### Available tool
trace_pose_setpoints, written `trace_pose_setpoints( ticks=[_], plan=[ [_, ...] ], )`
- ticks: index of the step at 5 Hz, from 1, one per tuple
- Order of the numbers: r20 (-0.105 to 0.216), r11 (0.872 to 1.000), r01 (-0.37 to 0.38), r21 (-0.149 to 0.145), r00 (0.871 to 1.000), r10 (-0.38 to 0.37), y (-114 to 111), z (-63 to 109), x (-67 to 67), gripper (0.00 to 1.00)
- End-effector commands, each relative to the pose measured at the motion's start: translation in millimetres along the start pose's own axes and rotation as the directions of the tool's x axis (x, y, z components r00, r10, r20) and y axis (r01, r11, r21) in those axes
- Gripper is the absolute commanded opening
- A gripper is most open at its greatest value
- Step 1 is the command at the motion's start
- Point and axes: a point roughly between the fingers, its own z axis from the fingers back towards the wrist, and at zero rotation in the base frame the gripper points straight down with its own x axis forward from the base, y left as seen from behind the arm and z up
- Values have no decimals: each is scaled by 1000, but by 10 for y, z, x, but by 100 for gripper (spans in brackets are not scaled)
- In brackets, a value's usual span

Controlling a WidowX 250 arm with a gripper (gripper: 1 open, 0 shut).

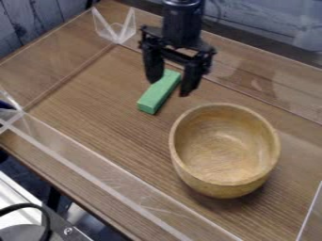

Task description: Put the green block in the brown bowl

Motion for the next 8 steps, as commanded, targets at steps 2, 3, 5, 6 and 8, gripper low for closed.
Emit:
trace_pose_setpoints(
  ticks=[2,3,5,6,8],
  plan=[
    [68,1000,-6,-2,998,7,279,-45,95,100],
    [76,1000,-8,-11,997,9,302,-142,146,100],
    [94,1000,-20,-22,995,22,311,-263,228,100],
    [117,999,-22,-35,993,26,313,-205,262,100],
    [155,998,-27,-51,987,35,323,-124,332,100]
  ],
)
